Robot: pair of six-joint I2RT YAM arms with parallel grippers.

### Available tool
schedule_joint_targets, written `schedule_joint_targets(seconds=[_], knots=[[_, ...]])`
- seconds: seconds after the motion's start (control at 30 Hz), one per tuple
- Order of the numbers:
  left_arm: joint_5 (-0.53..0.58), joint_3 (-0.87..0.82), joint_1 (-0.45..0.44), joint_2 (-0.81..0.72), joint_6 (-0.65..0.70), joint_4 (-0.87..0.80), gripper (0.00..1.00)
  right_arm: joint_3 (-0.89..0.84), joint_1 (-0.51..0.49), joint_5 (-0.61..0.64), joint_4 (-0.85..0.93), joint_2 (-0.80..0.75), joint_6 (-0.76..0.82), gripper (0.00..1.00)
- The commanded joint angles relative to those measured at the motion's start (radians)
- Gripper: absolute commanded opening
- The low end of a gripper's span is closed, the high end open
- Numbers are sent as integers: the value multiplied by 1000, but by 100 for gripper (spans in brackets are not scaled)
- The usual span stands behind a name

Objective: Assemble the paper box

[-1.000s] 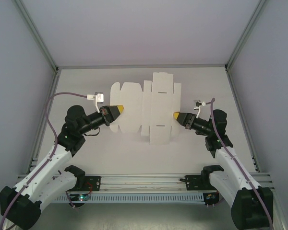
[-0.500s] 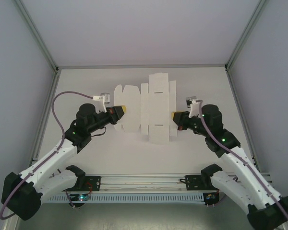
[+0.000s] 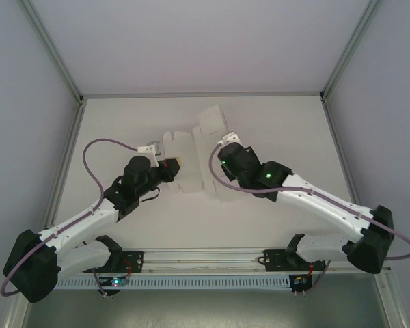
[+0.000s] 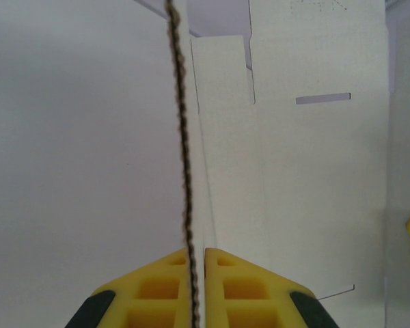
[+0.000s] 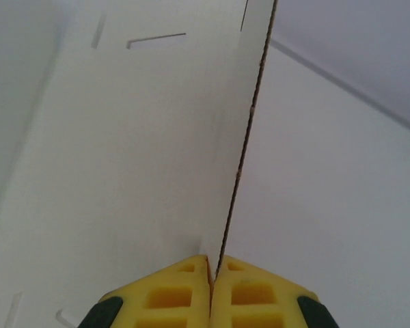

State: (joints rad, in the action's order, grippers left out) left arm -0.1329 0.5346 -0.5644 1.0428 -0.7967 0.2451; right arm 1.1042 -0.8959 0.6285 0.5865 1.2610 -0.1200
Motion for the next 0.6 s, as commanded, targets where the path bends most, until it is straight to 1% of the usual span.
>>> schedule_joint_targets(seconds=[0.0, 0.07, 0.1, 0.13, 0.17, 0.23, 0.3, 0.33, 0.43, 0.53, 0.57], knots=[[12, -44, -31, -14, -21, -41, 2, 63, -26, 315, -70, 48, 231, 0], [27, -60, -35, -17, -34, -39, 2, 67, -44, 423, -146, 95, 372, 0], [37, -66, -37, -17, -41, -43, 2, 66, -49, 457, -192, 114, 435, 0], [45, -71, -36, -17, -49, -47, 5, 66, -47, 460, -230, 126, 489, 0], [49, -78, -38, -17, -52, -48, 7, 64, -46, 418, -259, 129, 542, 0], [57, -89, -38, -20, -66, -60, 9, 48, -48, 309, -317, 112, 604, 0], [75, -98, -39, -30, -73, -93, 19, 32, -46, 183, -349, 81, 631, 0], [88, -101, -37, -38, -72, -115, 23, 25, -47, 125, -351, 65, 649, 0], [134, -107, -39, -77, -68, -204, 48, 7, -35, -40, -342, 15, 684, 0], [148, -122, -38, -136, -51, -258, 62, 8, -10, -213, -269, -22, 724, 0], [151, -126, -38, -162, -48, -278, 70, 5, -6, -239, -253, -30, 746, 0]])
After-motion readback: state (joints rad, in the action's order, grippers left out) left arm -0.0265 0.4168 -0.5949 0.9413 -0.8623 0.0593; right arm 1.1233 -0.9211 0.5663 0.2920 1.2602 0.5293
